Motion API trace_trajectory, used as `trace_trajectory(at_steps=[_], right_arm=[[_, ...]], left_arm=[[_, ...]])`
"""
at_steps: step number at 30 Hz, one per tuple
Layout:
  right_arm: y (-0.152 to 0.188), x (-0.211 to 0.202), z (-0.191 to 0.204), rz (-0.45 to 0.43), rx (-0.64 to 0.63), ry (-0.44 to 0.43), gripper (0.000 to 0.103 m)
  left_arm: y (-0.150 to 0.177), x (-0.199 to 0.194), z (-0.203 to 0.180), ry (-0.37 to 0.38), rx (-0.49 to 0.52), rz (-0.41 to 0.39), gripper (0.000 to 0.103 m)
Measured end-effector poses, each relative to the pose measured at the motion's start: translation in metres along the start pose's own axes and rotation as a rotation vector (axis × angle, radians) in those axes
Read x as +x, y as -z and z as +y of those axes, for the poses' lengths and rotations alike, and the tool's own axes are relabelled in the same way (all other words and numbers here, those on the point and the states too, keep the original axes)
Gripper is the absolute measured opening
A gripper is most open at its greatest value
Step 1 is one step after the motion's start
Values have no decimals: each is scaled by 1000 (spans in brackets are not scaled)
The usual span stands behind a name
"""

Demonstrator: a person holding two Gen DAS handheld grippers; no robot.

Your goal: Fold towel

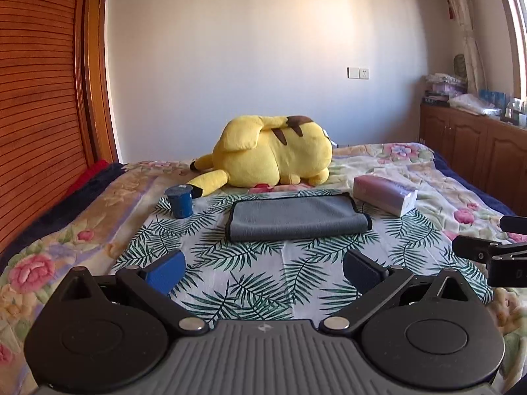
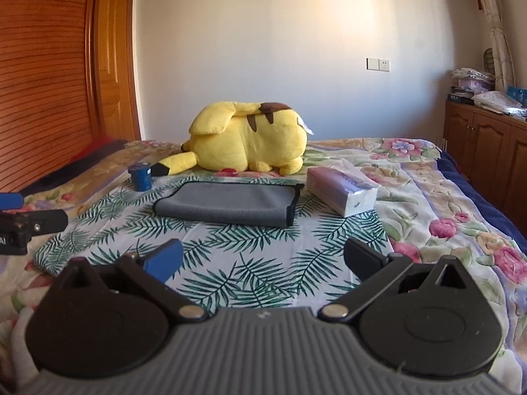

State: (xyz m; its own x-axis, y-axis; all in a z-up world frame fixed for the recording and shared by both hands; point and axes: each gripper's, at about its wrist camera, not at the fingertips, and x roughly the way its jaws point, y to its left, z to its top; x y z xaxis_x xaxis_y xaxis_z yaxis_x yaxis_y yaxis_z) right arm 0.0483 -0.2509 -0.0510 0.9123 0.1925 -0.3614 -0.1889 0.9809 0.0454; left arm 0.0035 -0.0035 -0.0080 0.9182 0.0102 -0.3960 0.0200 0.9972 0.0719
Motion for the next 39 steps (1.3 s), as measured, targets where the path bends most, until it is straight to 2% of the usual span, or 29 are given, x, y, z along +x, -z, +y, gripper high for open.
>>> trace_trajectory(at_steps=[5,23,39], right_arm=[[-1,-6,-2,-48,5,6,103],[-3,-12,-4,-105,3,29,103],[-4,-12,-6,-118,4,45,103]], left_arm=[[-3,-3,1,-3,-11,-26,103],[-4,-9,8,-14,-24,-94,103],[-2,-4,12,-13,-27,-82,103]])
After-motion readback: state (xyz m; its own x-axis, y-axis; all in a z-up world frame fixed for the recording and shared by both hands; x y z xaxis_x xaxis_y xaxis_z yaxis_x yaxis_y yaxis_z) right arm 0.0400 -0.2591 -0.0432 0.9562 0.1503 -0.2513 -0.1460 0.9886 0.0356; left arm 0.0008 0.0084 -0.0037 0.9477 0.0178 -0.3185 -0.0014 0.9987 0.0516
